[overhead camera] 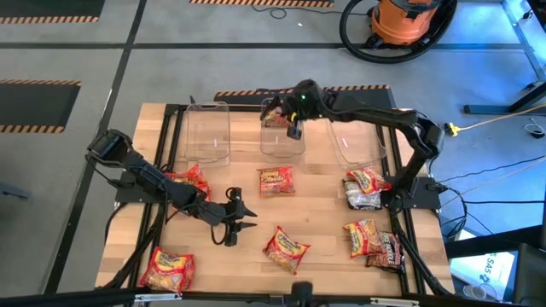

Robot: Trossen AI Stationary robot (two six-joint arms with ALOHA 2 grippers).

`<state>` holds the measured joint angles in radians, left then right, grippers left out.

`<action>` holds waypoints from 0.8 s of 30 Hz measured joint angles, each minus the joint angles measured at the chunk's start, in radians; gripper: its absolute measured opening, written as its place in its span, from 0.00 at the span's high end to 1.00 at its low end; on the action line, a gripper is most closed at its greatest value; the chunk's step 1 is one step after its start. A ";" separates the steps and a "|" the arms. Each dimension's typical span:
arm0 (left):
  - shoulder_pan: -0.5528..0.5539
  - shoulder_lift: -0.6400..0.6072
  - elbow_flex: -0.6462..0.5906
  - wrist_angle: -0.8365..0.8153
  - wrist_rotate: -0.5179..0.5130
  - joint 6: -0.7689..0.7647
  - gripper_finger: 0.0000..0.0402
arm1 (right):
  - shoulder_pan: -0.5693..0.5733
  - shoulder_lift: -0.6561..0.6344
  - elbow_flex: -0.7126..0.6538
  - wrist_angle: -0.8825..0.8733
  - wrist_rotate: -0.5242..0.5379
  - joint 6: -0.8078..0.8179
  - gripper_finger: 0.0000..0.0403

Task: Sort Maruchan noodles
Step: Put the bottom left black noodle pack into the middle transparent bin

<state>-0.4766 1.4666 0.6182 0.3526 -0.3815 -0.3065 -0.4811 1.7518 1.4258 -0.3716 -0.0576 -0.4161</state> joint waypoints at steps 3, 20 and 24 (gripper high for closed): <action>0.003 0.000 0.000 -0.005 -0.013 0.001 0.68 | -0.037 0.038 0.000 0.027 -0.004 -0.062 0.94; 0.003 0.000 0.000 -0.001 -0.027 0.002 0.68 | -0.086 0.234 -0.001 0.034 -0.010 -0.166 0.90; 0.003 0.000 0.000 0.000 -0.028 0.001 0.68 | -0.087 0.244 -0.001 0.033 0.027 -0.167 0.81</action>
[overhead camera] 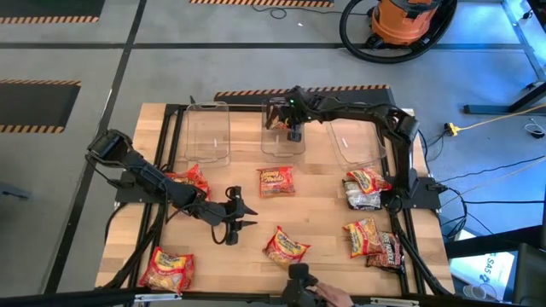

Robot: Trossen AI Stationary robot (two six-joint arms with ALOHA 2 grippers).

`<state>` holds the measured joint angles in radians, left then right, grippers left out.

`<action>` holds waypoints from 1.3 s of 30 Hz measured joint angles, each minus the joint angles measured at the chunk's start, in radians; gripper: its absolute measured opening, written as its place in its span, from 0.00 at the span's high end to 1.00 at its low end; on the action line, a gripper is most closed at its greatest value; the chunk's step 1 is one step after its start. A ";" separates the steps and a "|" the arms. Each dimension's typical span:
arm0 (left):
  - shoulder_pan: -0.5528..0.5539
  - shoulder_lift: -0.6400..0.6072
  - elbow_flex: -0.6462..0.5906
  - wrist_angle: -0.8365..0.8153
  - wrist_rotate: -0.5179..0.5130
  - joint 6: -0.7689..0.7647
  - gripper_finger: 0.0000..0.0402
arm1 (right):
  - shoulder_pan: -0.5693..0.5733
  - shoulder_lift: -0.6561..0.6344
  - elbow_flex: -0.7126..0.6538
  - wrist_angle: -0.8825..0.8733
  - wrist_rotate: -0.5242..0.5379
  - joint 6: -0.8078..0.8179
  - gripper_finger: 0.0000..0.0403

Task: Sort Maruchan noodles
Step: Put the bottom left black noodle pack into the middle transparent bin, then put the top black noodle pack into the middle transparent bin

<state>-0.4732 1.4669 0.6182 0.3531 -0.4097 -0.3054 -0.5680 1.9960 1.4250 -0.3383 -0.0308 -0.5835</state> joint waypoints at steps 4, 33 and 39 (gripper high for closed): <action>0.000 0.000 0.000 0.001 -0.015 -0.007 0.68 | -0.002 0.008 0.000 0.004 0.003 0.003 0.67; -0.013 0.000 0.000 0.013 -0.046 -0.059 0.68 | 0.561 -0.608 0.054 -0.819 -0.040 0.723 0.51; -0.014 0.000 0.000 0.030 -0.046 -0.079 0.68 | 0.733 -0.688 -0.141 -0.816 0.032 0.984 0.52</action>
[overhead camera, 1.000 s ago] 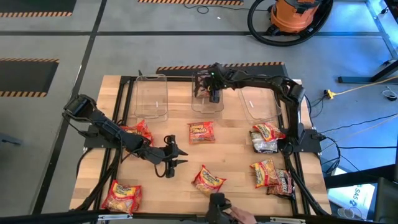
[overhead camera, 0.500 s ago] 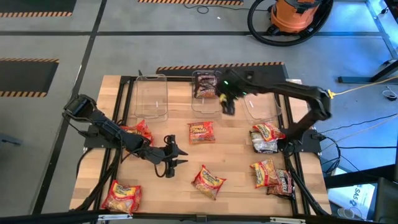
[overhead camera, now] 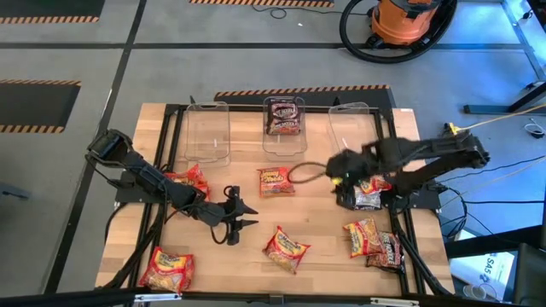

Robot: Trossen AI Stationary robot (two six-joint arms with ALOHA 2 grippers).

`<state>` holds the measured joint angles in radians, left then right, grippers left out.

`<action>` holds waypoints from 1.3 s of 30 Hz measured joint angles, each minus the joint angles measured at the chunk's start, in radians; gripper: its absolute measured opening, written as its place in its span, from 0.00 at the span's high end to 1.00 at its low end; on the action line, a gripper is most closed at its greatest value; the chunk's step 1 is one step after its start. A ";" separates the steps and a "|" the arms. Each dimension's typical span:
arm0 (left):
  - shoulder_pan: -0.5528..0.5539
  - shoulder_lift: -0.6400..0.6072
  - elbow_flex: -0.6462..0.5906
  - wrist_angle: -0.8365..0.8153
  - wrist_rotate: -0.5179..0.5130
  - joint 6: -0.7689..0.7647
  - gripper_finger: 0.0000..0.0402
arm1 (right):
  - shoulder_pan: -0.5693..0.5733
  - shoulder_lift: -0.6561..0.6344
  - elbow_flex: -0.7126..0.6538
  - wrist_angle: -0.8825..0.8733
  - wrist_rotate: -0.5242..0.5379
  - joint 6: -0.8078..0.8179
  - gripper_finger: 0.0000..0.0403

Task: Sort Maruchan noodles
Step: Put the top black noodle pack into the middle transparent bin

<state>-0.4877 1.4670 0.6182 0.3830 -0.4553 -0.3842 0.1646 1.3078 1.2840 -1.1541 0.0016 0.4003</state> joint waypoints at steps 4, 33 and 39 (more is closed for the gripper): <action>0.000 0.000 0.000 0.002 0.000 -0.002 0.68 | 0.078 -0.014 -0.150 0.002 0.014 0.218 0.52; 0.003 0.000 0.000 0.008 -0.036 0.001 0.68 | 0.150 0.180 -0.510 0.209 0.203 0.769 0.52; 0.003 0.000 0.000 0.007 -0.036 0.002 0.68 | 0.150 0.266 -0.508 0.192 0.222 0.740 0.52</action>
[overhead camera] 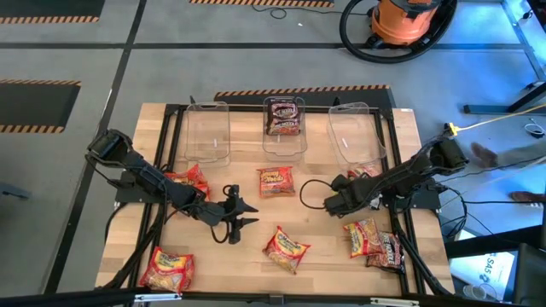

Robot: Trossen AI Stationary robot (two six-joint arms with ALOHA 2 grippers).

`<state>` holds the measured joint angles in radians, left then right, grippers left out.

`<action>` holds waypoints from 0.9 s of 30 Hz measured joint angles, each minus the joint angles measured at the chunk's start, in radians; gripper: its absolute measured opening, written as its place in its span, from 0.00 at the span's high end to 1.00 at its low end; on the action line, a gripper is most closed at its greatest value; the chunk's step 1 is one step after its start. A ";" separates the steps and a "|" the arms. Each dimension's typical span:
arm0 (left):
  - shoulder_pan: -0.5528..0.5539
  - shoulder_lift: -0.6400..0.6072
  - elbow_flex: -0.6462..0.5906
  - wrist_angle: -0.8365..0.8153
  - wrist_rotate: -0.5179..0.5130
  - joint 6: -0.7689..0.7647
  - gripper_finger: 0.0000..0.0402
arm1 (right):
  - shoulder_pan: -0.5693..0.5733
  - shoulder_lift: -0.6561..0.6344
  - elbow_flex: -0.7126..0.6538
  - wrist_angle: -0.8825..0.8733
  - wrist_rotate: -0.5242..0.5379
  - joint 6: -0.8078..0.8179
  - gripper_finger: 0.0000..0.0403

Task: Sort Maruchan noodles
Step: Put the top black noodle pack into the middle transparent bin

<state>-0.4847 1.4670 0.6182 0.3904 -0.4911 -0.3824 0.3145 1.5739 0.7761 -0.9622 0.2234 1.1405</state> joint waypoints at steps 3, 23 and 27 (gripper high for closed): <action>0.000 0.000 0.000 -0.001 0.000 0.000 0.68 | 0.000 0.023 0.001 -0.006 0.001 -0.016 0.52; 0.000 0.000 0.000 0.000 0.001 0.000 0.68 | -0.001 0.029 0.067 -0.034 -0.034 -0.166 0.99; 0.000 0.000 0.000 0.004 0.001 0.000 0.68 | 0.023 0.015 0.163 0.023 -0.067 -0.266 1.00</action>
<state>-0.4847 1.4670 0.6182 0.3940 -0.4900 -0.3820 0.3379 1.5890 0.9396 -0.9394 0.1566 0.8744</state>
